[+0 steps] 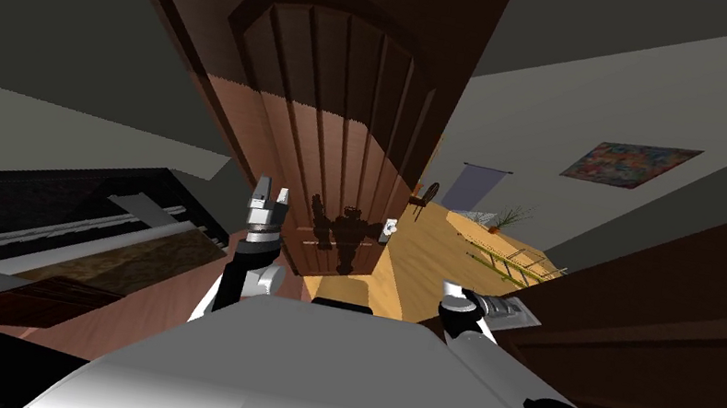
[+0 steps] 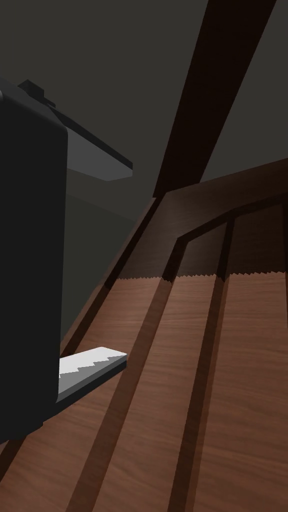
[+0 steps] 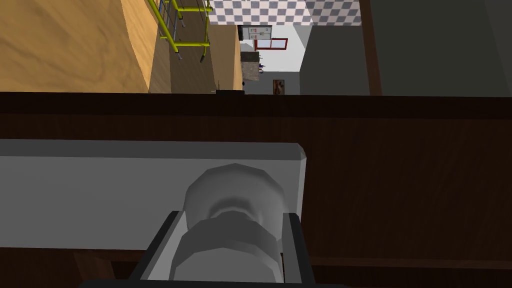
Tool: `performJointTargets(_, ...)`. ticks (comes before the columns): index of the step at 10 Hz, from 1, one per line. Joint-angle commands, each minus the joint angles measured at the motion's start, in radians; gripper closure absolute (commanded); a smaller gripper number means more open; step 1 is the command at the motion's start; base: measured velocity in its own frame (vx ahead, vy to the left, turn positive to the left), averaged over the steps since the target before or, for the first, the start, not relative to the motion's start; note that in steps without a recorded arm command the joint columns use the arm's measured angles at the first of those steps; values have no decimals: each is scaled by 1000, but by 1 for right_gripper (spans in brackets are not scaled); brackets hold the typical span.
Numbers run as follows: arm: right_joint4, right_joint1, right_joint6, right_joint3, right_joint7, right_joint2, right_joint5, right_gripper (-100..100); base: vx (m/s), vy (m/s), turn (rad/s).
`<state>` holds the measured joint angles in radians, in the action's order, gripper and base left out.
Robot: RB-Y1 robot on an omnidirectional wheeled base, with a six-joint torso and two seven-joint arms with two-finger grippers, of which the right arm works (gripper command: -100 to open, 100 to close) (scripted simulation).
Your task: Push the door open
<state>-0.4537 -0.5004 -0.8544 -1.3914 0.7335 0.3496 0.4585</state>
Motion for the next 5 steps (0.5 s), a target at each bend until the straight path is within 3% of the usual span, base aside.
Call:
performJointTargets(1, -20, -3, -12, -32, 24, -2, 11, 100, 57, -114, 41)
performJointTargets(3, -20, -3, -12, -32, 24, -2, 11, 100, 18, -83, 14)
performJointTargets(5, -27, -7, -43, -81, 54, 2, 27, 100, 37, -128, 71)
